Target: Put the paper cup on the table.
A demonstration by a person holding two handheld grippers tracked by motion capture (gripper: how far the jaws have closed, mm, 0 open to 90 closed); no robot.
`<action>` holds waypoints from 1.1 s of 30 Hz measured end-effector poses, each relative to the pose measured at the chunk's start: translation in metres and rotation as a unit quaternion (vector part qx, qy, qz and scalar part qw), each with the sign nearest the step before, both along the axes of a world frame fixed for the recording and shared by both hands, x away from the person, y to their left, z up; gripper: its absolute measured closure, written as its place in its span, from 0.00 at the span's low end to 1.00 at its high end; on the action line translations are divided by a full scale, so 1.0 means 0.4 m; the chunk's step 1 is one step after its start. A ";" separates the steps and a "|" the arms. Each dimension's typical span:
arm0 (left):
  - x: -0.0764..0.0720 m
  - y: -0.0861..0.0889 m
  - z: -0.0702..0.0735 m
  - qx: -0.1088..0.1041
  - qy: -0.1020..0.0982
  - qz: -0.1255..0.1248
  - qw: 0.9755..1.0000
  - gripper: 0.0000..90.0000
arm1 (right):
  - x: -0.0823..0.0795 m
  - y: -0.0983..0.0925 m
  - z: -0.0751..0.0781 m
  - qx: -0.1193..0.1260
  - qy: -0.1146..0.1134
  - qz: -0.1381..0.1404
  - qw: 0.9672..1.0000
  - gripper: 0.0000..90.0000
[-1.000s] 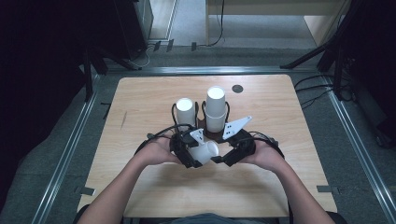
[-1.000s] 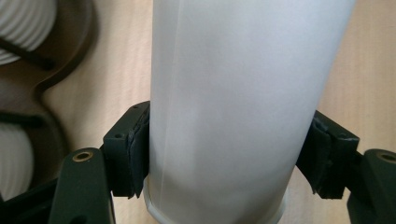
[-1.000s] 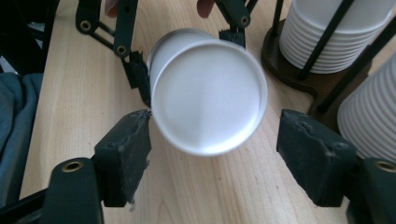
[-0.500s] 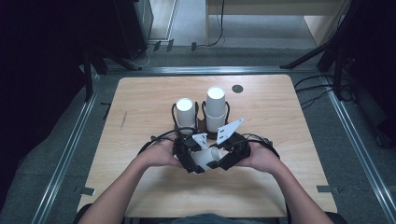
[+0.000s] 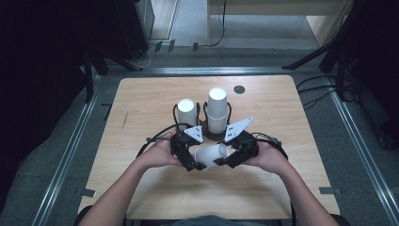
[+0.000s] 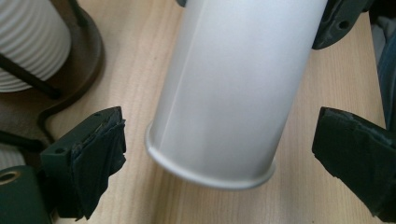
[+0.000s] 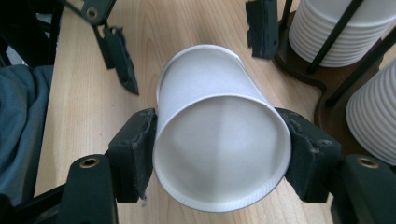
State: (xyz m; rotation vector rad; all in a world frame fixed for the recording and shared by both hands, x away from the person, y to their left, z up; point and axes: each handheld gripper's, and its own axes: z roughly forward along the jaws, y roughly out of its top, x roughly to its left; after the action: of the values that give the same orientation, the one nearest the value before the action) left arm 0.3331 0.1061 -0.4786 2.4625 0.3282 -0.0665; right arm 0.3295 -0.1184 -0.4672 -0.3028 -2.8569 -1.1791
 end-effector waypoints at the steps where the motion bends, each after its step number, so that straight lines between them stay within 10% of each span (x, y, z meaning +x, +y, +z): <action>1: 0.001 0.004 0.001 -0.006 -0.001 0.005 1.000 0.03 | 0.002 -0.003 0.000 0.000 0.003 -0.001 1.000 0.37; 24: -0.004 0.017 0.002 -0.139 0.022 0.021 0.990 0.01 | 0.002 -0.026 0.064 0.105 0.040 -0.013 0.994 0.37; 29: -0.009 0.026 0.005 -0.164 0.018 0.007 0.986 0.17 | 0.006 -0.034 0.073 0.126 0.049 -0.014 0.991 0.37; 33: -0.010 0.029 0.014 -0.154 0.005 0.000 0.988 0.23 | 0.008 -0.037 0.072 0.125 0.051 -0.014 0.991 0.38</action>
State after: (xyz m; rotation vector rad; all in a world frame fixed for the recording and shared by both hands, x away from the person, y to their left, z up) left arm 0.3292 0.1178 -0.4729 2.1566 0.2986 -0.1207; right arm 0.3328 -0.1334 -0.4385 -0.3815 -2.5889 -1.4618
